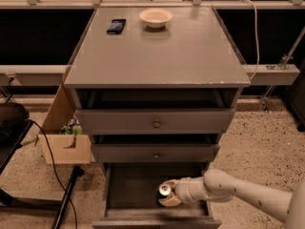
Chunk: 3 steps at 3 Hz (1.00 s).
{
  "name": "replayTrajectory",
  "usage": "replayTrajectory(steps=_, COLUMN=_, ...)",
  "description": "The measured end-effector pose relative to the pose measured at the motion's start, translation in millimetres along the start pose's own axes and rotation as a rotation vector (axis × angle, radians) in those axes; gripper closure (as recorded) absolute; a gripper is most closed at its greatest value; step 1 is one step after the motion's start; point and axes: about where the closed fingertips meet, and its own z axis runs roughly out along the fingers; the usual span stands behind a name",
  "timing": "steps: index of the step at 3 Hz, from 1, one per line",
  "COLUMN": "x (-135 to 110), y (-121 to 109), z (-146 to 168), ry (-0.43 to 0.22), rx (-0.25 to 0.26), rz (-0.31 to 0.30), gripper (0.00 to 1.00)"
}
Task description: Place pepsi can into bottom drawer
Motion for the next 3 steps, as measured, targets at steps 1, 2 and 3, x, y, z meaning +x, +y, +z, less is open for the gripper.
replayTrajectory(steps=1, x=23.9, y=-24.7, z=23.9, ry=0.026, rx=-0.006, rz=-0.006, gripper=1.00)
replayTrajectory(steps=2, x=44.7, y=-45.6, z=42.0, ry=0.051, rx=-0.008, rz=0.003, gripper=1.00)
replayTrajectory(steps=3, x=70.9, y=-60.6, z=55.4, ry=0.072, rx=-0.004, rz=0.024, gripper=1.00)
